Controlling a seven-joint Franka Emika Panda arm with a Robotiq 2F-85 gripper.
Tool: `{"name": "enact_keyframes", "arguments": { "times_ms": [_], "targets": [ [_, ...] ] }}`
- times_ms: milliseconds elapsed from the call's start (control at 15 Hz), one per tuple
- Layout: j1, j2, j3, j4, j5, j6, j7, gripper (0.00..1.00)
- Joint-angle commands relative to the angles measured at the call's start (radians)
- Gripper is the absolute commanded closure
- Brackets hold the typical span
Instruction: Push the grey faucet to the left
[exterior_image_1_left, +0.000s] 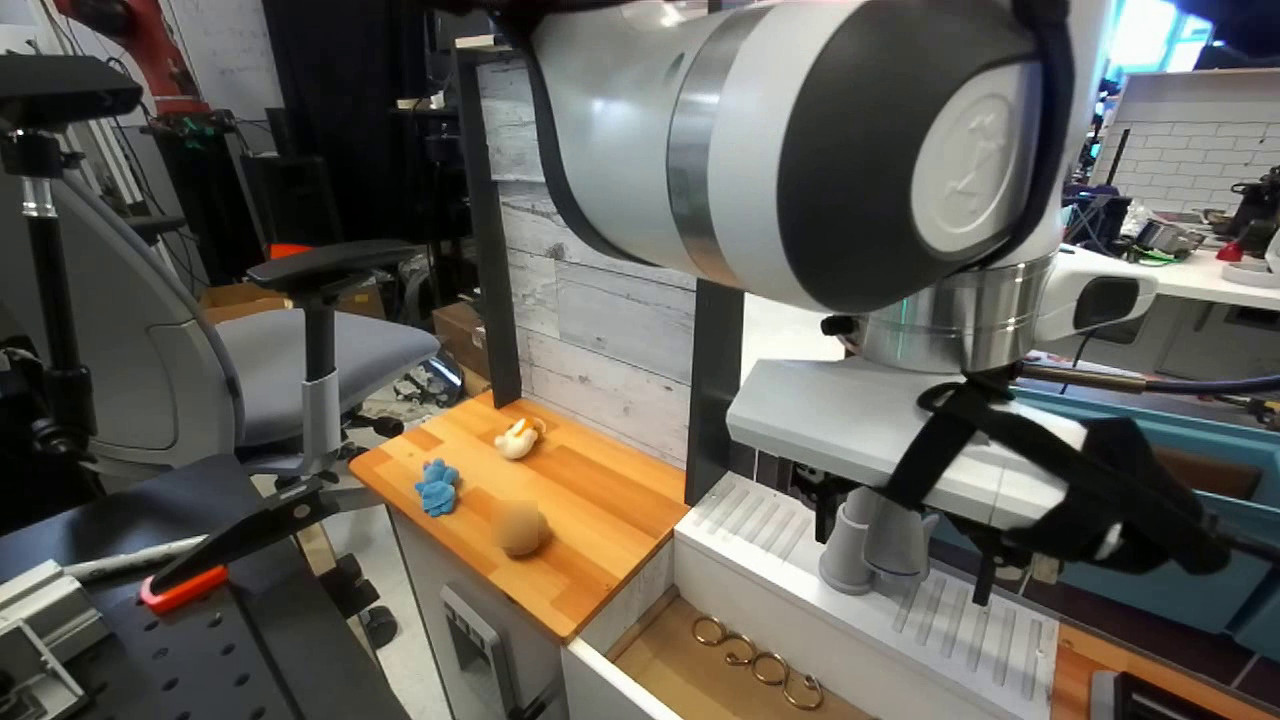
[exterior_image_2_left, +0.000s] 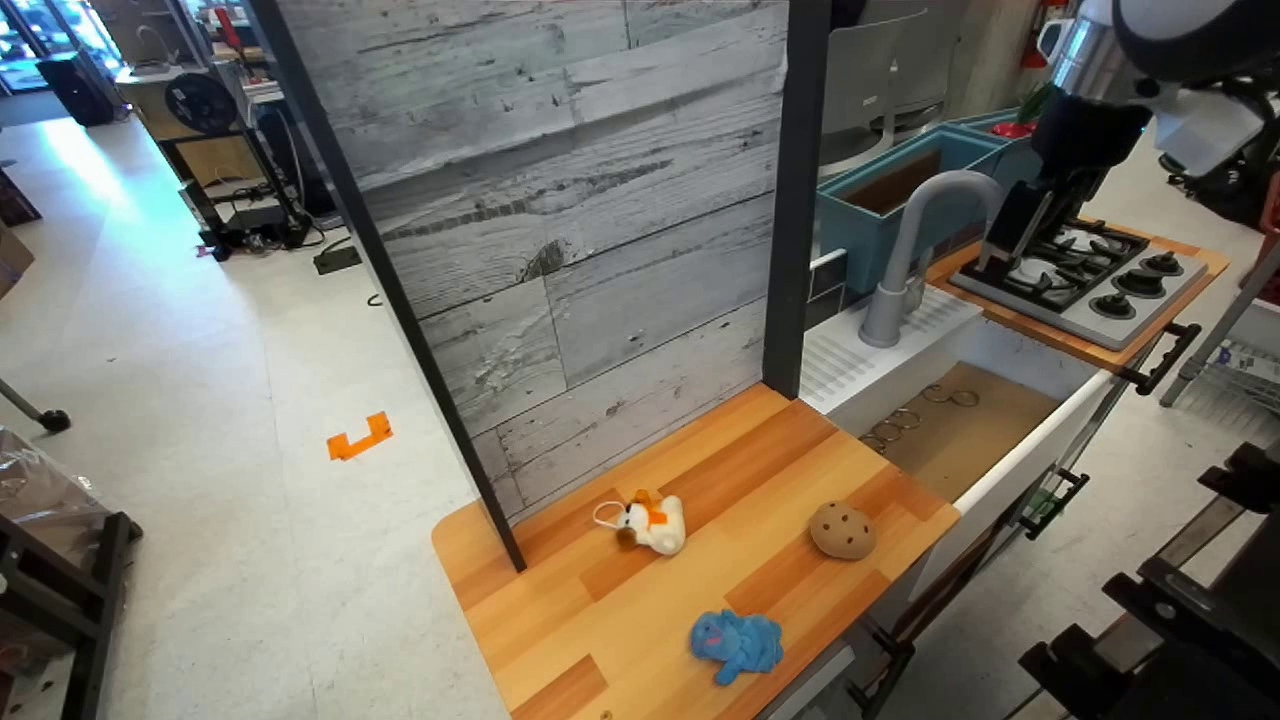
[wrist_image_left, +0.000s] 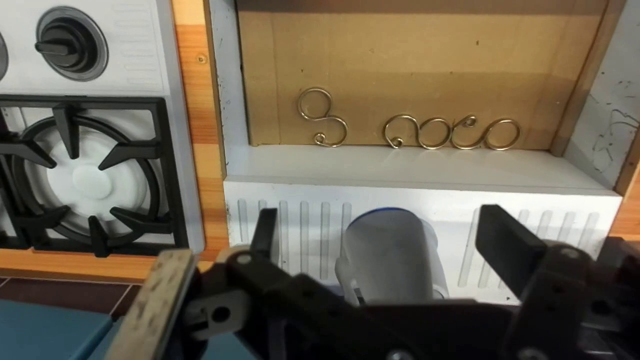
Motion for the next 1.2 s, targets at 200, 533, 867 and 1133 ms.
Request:
{"name": "enact_keyframes", "arguments": {
  "times_ms": [200, 533, 867, 1133],
  "targets": [
    [0.017, 0.033, 0.016, -0.002, -0.105, 0.034, -0.038, 0.0],
    [0.036, 0.009, 0.006, -0.049, -0.237, 0.072, -0.123, 0.0],
    [-0.062, -0.082, 0.136, -0.198, -0.269, 0.048, -0.282, 0.0],
    [-0.142, -0.114, 0.285, -0.328, -0.204, 0.058, -0.372, 0.0]
  ]
}}
